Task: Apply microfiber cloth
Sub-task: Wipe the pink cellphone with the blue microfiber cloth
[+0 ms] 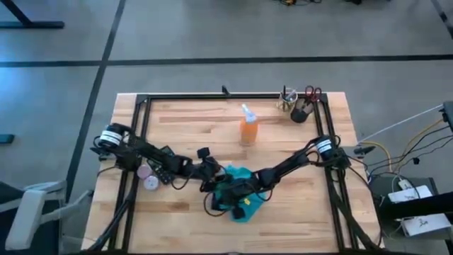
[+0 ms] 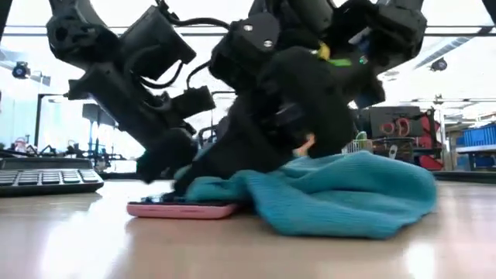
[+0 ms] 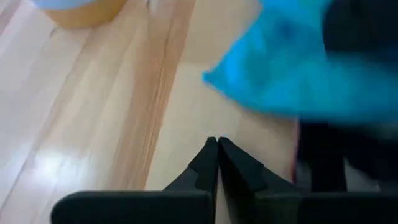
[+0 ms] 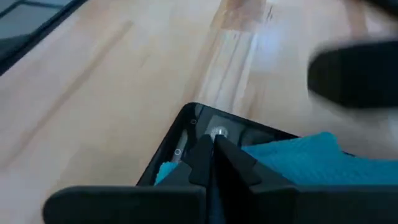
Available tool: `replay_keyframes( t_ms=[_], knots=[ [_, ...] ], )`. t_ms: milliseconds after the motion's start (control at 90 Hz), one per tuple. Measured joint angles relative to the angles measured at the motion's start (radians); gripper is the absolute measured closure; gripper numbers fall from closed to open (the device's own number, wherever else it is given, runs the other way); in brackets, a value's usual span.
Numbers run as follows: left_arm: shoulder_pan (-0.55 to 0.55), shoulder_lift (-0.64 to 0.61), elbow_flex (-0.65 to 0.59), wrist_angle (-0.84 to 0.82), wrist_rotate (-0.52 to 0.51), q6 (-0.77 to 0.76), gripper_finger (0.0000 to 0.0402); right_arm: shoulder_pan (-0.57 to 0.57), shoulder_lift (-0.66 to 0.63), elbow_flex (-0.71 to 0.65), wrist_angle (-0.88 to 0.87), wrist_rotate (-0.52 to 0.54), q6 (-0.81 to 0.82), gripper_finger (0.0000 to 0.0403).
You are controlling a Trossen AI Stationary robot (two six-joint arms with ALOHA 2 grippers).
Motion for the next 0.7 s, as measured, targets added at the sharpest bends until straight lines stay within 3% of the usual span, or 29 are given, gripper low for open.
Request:
replay_keyframes(
  t_ms=[200, 300, 467, 700],
  knots=[
    [-0.082, -0.039, -0.005, -0.022, 0.039, -0.014, 0.0401, -0.005, -0.163, -0.078, -0.263, -0.001, -0.046, 0.0401],
    [-0.088, -0.026, -0.005, 0.087, 0.034, 0.032, 0.0401, -0.001, -0.236, -0.118, -0.347, -0.003, -0.049, 0.0401],
    [-0.045, -0.006, -0.002, 0.389, 0.022, 0.181, 0.0401, 0.000, -0.282, -0.164, -0.329, -0.004, 0.001, 0.0401],
    [0.054, 0.112, 0.041, 0.491, 0.148, 0.182, 0.0401, 0.033, -0.268, -0.185, -0.251, 0.012, 0.062, 0.0401]
  ],
)
